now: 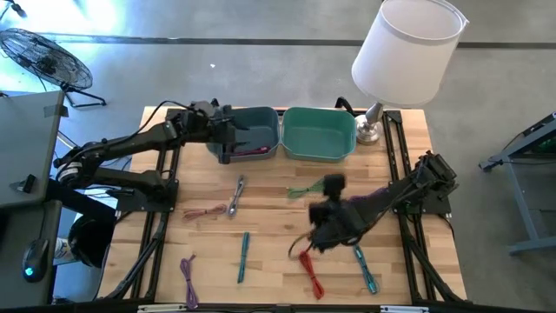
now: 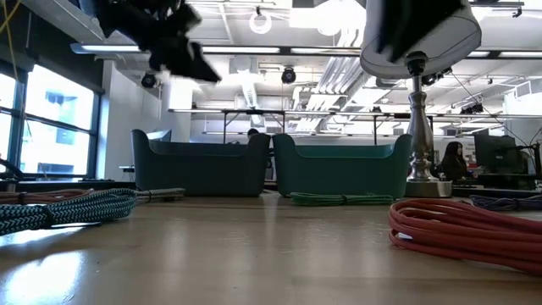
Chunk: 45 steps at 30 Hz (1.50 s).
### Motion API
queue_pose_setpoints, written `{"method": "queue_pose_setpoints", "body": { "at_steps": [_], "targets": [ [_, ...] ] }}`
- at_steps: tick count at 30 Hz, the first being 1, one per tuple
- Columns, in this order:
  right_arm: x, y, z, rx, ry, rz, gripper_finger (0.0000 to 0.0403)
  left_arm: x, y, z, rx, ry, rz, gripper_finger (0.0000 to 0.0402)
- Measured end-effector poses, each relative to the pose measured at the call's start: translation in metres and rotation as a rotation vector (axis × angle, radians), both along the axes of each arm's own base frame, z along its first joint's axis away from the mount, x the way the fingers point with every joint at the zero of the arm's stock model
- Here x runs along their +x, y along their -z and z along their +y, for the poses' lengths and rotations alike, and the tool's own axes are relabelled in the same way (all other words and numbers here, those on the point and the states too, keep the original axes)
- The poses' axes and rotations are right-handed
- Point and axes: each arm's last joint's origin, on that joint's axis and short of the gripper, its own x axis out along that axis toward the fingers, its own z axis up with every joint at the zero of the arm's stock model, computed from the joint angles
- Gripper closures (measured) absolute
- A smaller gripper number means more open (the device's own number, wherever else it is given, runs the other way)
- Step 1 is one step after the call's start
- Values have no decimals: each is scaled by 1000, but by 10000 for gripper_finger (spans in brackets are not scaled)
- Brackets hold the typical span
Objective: Pick & Place USB Port
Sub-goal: Put the right purple USB cable into the green bin
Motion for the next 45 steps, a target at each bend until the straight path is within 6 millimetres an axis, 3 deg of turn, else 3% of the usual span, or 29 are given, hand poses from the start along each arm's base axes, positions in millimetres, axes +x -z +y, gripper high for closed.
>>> {"method": "queue_pose_setpoints", "body": {
  "at_steps": [6,12,22,30,45],
  "targets": [
    [-6,9,-29,247,130,62,217,9,-21,-14,-69,324,-236,228],
    [-20,40,-67,271,373,251,217,14,-22,-28,-55,368,-245,229],
    [-46,104,-87,490,331,543,218,15,-22,-32,-54,375,-243,229],
    [-59,140,-98,563,293,539,218,15,-22,-32,-55,379,-239,229],
    [-66,170,-118,672,331,402,223,15,-19,-32,-72,376,-212,229]
  ]
}}
